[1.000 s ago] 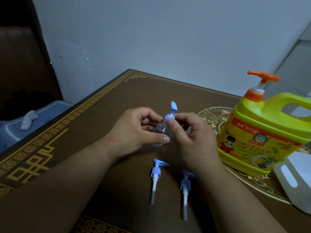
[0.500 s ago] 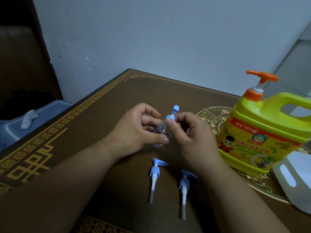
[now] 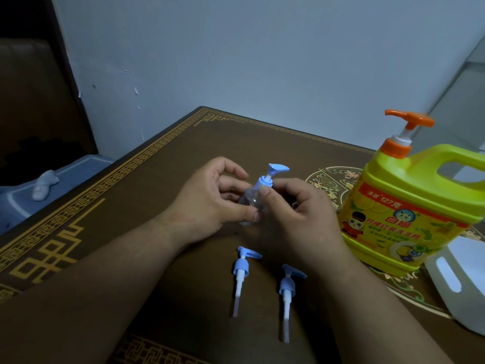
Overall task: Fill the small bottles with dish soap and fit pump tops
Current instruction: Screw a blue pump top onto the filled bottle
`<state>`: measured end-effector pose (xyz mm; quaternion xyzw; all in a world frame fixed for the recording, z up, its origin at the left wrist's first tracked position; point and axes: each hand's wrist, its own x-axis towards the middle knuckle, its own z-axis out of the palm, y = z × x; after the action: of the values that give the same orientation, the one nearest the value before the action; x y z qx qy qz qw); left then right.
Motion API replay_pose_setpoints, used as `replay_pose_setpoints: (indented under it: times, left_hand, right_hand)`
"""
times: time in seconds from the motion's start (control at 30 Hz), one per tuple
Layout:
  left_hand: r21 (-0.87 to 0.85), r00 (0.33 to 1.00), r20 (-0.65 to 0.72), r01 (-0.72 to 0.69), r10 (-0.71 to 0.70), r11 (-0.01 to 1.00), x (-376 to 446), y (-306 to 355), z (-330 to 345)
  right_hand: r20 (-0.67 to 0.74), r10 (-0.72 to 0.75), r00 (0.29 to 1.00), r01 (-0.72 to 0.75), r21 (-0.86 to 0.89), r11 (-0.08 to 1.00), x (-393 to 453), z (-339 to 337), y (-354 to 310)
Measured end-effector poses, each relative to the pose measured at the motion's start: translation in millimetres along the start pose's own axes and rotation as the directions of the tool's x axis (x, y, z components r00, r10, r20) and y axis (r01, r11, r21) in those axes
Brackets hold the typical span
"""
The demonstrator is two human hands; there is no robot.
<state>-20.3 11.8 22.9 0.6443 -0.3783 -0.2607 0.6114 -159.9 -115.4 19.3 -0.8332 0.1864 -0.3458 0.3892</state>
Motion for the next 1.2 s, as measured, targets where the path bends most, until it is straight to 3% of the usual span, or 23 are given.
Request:
replay_pose_setpoints:
  times: [0.17,0.33,0.6,0.77,0.9,1.07,1.2]
  left_hand:
    - [0.017,1.000,0.003,-0.009,0.008,1.000,0.9,-2.7,0.6]
    - [-0.034,1.000,-0.011,-0.001,0.000,0.999,0.9,-3.1,1.0]
    - [-0.034,1.000,0.001,-0.010,0.010,0.999,0.9,-3.8,1.3]
    - [-0.050,1.000,-0.011,-0.008,0.008,0.999,1.0,-3.1,0.5]
    - [-0.048,1.000,-0.009,0.000,0.000,0.999,1.4,-4.6,1.0]
    - [-0.035,1.000,-0.009,0.000,-0.001,0.999,1.4,-4.5,0.0]
    - [-0.011,1.000,-0.006,-0.005,0.005,1.000,1.2,-3.4,1.5]
  right_hand:
    - [-0.055,0.014,0.998,-0.010,0.064,0.998,-1.7,6.2,1.8]
    - [-0.016,0.036,0.999,-0.033,0.170,0.985,-2.1,6.6,0.0]
    - [-0.027,-0.010,1.000,0.014,0.183,0.983,-3.0,7.0,1.6]
    - [-0.046,-0.064,0.997,0.067,0.085,0.994,-2.7,7.4,2.4]
    - [-0.050,-0.024,0.998,0.033,0.177,0.984,-3.1,7.2,1.4]
    - [-0.053,-0.059,0.997,0.065,0.108,0.992,-2.6,8.5,3.6]
    - [-0.046,-0.027,0.999,0.035,0.171,0.985,-3.5,8.8,4.4]
